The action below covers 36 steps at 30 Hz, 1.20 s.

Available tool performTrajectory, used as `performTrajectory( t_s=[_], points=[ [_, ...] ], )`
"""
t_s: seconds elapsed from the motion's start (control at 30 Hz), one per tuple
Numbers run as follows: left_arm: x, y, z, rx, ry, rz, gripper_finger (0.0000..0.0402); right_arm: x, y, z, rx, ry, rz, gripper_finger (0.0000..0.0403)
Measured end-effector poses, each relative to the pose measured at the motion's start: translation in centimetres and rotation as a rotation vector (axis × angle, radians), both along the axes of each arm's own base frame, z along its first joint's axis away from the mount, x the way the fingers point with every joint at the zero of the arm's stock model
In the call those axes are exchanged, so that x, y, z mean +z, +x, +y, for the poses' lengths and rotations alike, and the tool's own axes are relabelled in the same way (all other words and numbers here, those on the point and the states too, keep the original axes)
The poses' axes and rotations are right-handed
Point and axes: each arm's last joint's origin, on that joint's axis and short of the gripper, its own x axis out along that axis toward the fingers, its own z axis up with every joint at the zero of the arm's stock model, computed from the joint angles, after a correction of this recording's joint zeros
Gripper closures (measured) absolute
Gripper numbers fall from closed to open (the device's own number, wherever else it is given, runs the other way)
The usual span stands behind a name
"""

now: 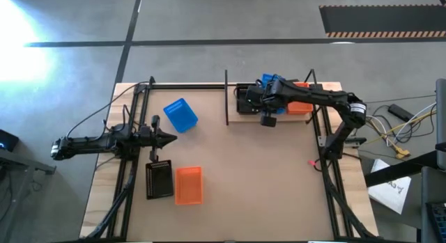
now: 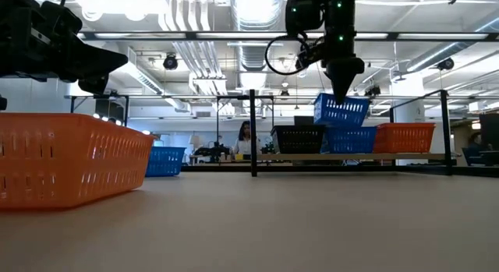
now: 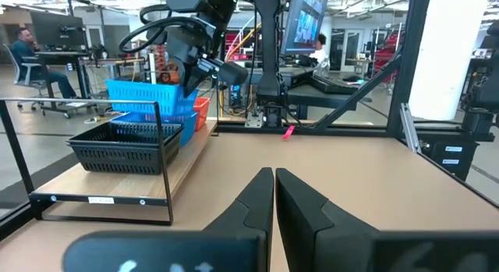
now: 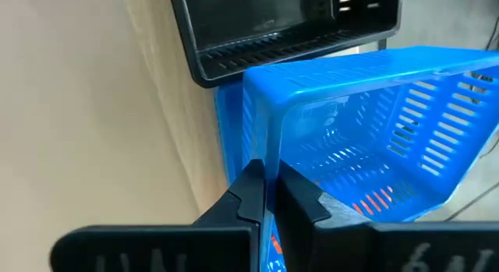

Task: Stack baskets on shelf by color
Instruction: Stack the right blue bin on top of the other blue bin on the shelf, then stack the orange bin on top of the other orange bins on the shelf

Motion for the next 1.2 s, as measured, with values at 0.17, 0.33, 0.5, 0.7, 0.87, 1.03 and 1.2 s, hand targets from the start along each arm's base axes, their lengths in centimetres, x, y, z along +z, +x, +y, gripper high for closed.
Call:
performTrajectory(
  t_s=[0.17, 0.33, 0.5, 0.7, 0.87, 1.03, 1.2],
  points=[
    [0.0, 0.0, 0.0, 0.000, 0.000, 0.000, 0.0402, -0.3, -0.1, -0.1, -0.008, -0.004, 0.013, 0.0376],
    [0.0, 0.0, 0.0, 0.001, 0.000, 0.000, 0.0402, -1.1, -0.4, -0.1, -0.007, -0.037, 0.062, 0.0350],
    [0.0, 0.0, 0.0, 0.000, 0.000, 0.000, 0.0402, -2.1, -0.8, 0.0, 0.000, -0.046, 0.111, 0.0312],
    [0.0, 0.0, 0.0, 0.000, 0.000, 0.000, 0.0402, -1.0, -1.3, 0.1, -0.012, -0.083, 0.059, 0.0275],
    [0.0, 0.0, 0.0, 0.000, 0.000, 0.000, 0.0402, 1.0, -1.9, 2.7, -0.039, -0.095, -0.108, 0.0283],
    [0.0, 0.0, 0.0, 0.000, 0.000, 0.000, 0.0402, 0.9, -2.4, 9.1, 0.078, -0.061, -0.403, 0.0303],
    [0.0, 0.0, 0.0, 0.000, 0.000, 0.000, 0.0402, -2.5, -3.9, 17.7, 0.262, 0.045, -0.719, 0.0322]
  ],
)
